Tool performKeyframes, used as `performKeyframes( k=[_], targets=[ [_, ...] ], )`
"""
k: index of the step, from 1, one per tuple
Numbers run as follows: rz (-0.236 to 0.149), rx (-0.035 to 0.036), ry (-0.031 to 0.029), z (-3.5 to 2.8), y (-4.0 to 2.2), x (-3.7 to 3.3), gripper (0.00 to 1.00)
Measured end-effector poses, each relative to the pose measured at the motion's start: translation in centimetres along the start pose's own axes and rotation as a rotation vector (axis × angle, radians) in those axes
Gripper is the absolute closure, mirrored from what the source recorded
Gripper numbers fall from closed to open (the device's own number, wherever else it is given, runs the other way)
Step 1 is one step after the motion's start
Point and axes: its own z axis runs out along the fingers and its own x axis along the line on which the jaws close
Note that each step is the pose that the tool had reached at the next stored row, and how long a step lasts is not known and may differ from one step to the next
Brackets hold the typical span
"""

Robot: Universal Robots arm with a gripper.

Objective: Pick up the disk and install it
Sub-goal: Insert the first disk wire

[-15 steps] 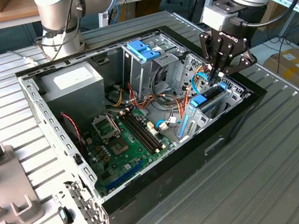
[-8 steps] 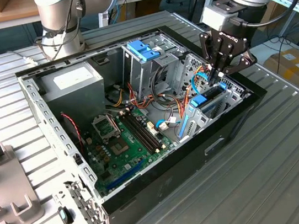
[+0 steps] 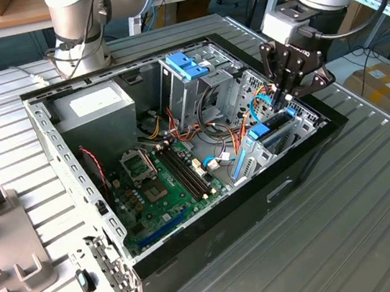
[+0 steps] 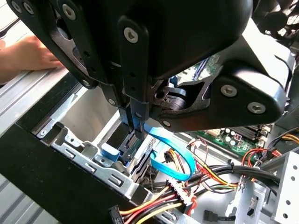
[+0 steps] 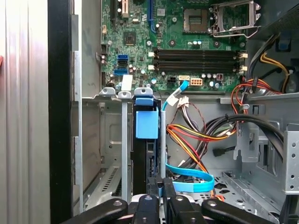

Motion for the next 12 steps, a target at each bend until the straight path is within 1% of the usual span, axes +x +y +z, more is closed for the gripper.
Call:
performKeyframes(
  k=[2, 3, 4, 5, 8, 10, 12],
  targets=[
    [0.000, 0.0080, 0.0001, 0.00, 0.28, 0.02, 0.84],
    [-0.001, 0.0139, 0.0001, 0.00, 0.51, 0.05, 0.84],
    [-0.001, 0.0174, 0.0001, 0.00, 0.65, 0.07, 0.84],
    [-0.001, 0.0243, 0.0003, 0.00, 0.90, 0.12, 0.84],
    [-0.002, 0.0379, 0.0003, 0.13, 1.36, 0.25, 0.84],
    [-0.004, 0.0441, 0.0007, 0.22, 1.65, 0.29, 0.84],
    [-0.005, 0.0464, 0.0005, 0.23, 1.86, 0.29, 0.84]
  ],
)
